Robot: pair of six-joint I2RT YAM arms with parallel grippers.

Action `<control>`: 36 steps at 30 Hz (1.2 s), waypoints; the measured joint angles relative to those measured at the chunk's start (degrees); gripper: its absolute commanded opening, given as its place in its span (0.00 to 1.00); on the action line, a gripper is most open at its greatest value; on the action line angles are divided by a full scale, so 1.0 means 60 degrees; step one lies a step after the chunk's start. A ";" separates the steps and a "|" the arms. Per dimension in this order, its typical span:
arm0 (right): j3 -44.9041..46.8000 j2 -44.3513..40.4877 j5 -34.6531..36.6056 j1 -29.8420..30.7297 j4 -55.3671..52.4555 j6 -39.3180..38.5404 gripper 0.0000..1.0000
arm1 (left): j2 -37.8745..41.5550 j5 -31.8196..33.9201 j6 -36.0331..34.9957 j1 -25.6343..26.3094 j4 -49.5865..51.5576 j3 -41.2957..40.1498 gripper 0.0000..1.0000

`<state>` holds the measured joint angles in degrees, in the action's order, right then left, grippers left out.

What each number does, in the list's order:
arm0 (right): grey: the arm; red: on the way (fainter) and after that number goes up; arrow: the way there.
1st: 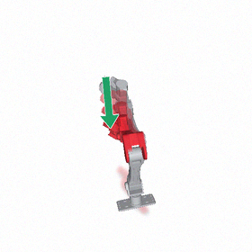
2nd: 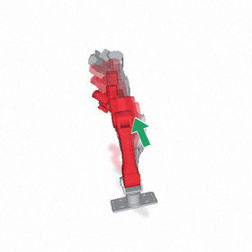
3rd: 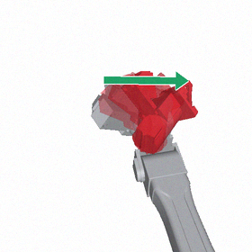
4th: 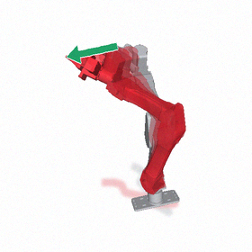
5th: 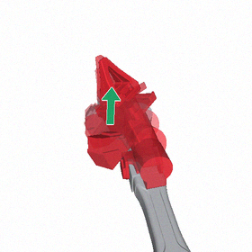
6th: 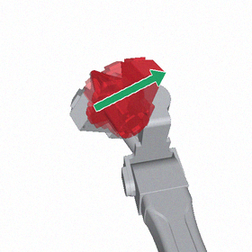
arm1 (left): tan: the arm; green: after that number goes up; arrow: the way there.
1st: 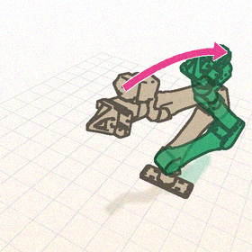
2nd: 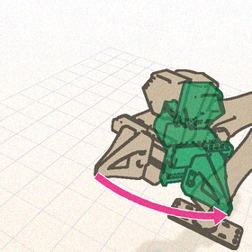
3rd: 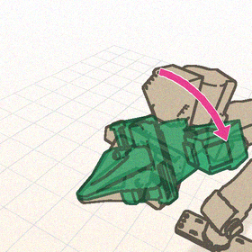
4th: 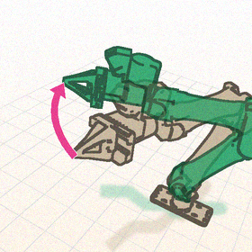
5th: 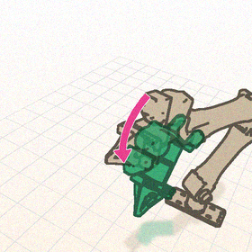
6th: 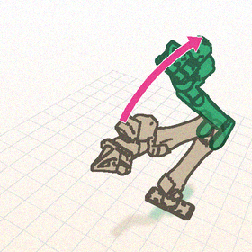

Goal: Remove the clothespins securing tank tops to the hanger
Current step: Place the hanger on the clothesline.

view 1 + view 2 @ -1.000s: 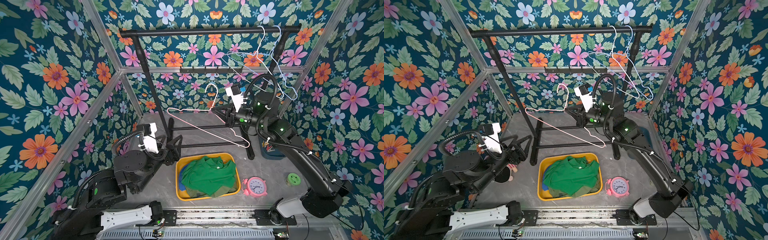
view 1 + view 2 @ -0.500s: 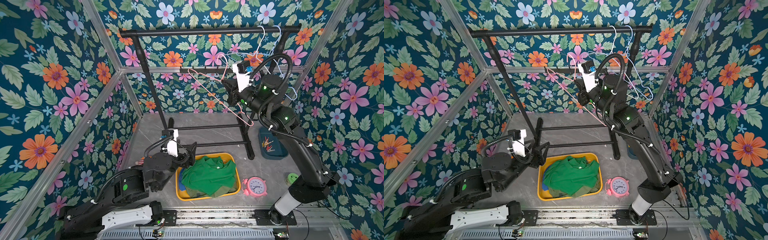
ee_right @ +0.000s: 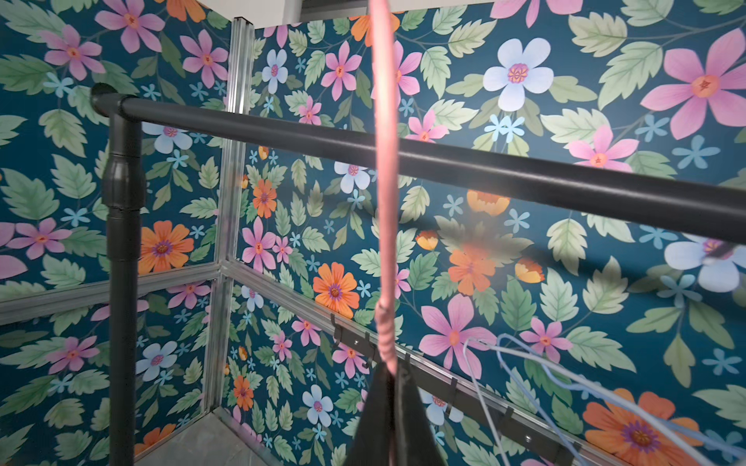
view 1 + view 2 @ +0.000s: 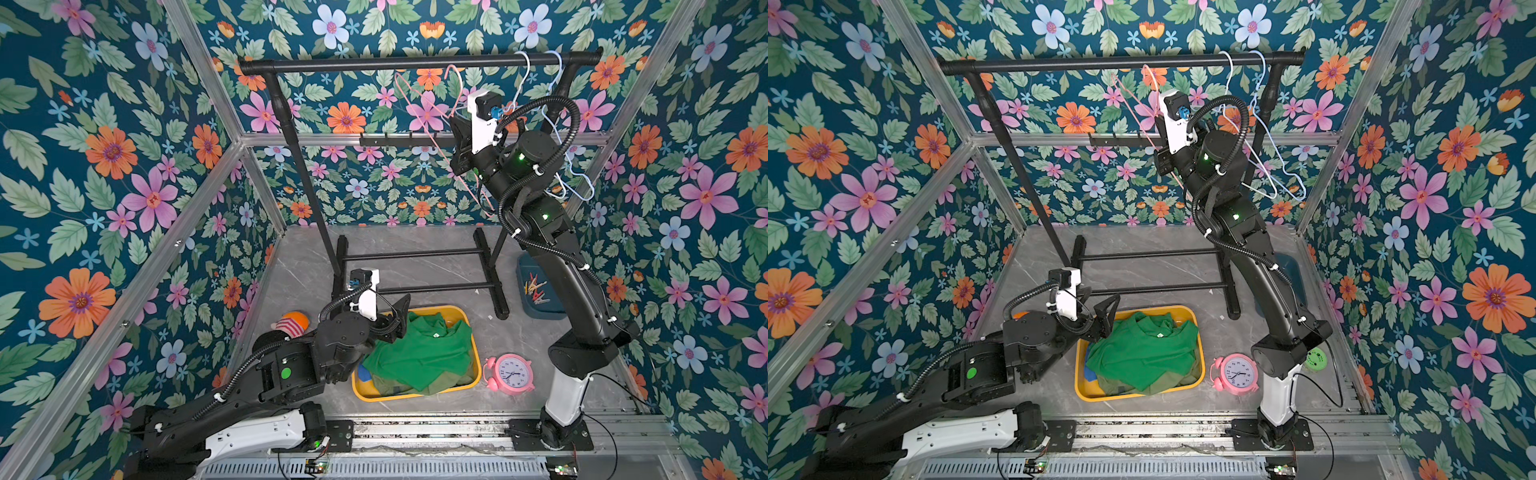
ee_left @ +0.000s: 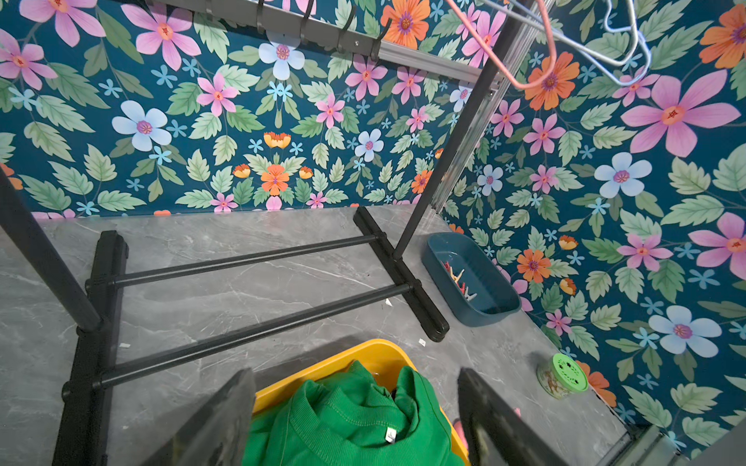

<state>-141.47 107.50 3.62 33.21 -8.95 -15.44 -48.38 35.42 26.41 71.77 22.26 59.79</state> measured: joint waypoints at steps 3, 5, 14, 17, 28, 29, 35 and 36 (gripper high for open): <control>-0.0481 0.0328 -0.0051 -0.0124 0.0211 -0.0022 0.00 | -0.0069 -0.0036 -0.0058 0.0000 -0.0160 -0.0084 0.80; -0.0619 0.0444 -0.0073 -0.0237 0.0481 -0.0033 0.00 | -0.0036 -0.0036 -0.0073 0.0000 -0.0423 -0.0233 0.80; -0.0576 0.0882 -0.0266 -0.0984 0.1789 -0.0051 0.00 | 0.0251 0.0080 -0.0098 0.0000 -0.1381 -0.1242 0.81; -0.0597 0.0929 -0.0335 -0.1348 0.2171 0.0237 0.00 | 0.0157 0.0113 -0.0098 0.0000 -0.1461 -0.1126 0.81; -0.2328 0.2062 -0.0827 -0.2033 0.2036 0.1053 0.00 | -0.0200 0.0131 -0.0055 -0.0004 -0.1654 -0.1060 0.81; -0.2415 0.2146 -0.0823 -0.2073 0.1996 0.1067 0.00 | -0.0211 0.0131 -0.0015 -0.0004 -0.1657 -0.1060 0.81; -0.2517 0.2397 -0.1104 -0.2142 0.1661 0.1308 0.00 | -0.0229 0.0135 0.0098 0.0000 -0.1654 -0.1067 0.81; -0.2517 0.2415 -0.1107 -0.2153 0.1610 0.1322 0.00 | -0.0226 0.0135 0.0113 0.0000 -0.1654 -0.1071 0.81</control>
<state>-156.57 121.99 -3.03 20.29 0.71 -7.51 -49.74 36.23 27.09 71.77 12.34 53.36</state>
